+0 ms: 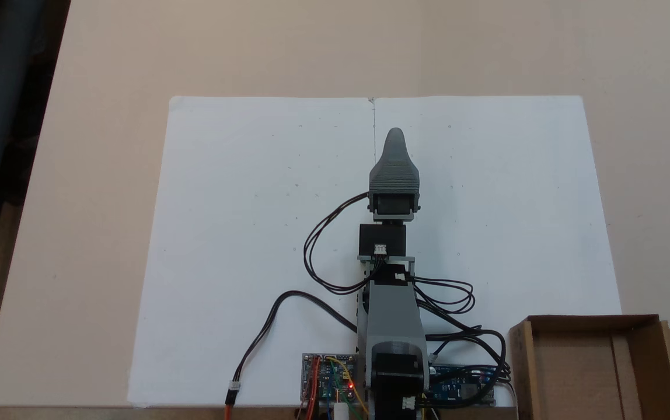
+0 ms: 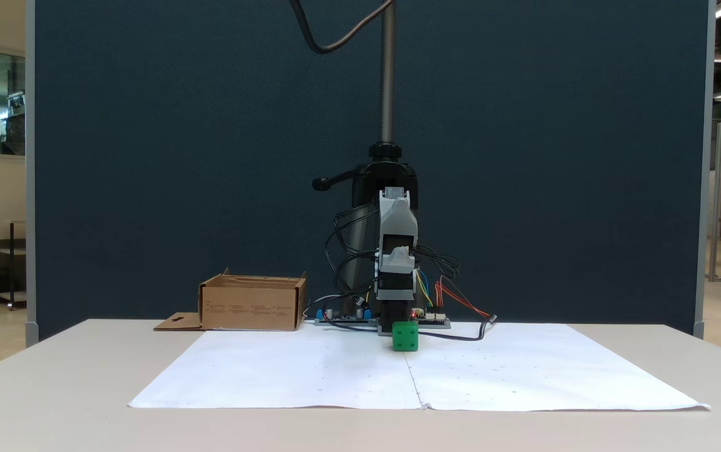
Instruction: Grasp a green dice and put it in the bin.
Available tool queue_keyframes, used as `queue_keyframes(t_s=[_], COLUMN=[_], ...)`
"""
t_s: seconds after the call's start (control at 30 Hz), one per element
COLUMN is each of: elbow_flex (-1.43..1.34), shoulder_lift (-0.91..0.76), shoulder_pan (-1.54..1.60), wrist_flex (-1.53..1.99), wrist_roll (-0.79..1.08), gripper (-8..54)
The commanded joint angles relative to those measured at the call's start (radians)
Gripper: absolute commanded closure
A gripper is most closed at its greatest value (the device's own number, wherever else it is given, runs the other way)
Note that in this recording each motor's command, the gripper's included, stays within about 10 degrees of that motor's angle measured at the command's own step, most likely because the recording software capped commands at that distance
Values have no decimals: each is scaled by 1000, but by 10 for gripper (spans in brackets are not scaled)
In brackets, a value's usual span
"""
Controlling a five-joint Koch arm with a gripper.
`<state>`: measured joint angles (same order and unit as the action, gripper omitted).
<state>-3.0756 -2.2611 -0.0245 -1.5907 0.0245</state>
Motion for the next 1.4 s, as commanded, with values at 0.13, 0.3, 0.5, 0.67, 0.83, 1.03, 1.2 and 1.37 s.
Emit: queue_keyframes(t_s=[0.13,0.3,0.5,0.67,0.83,1.03,1.2,1.37], elbow_flex=[-52,-52,-52,-52,-44,34,126,233], shoulder_lift=[-109,-109,-109,-107,-107,-106,-106,-107], shoulder_pan=[-14,-14,-15,-11,-3,3,-8,-9], wrist_flex=[-69,-72,-75,-71,-67,34,259,515], wrist_roll=[9,11,20,21,20,23,58,60], gripper=[3,3,5,15,18,18,13,18])
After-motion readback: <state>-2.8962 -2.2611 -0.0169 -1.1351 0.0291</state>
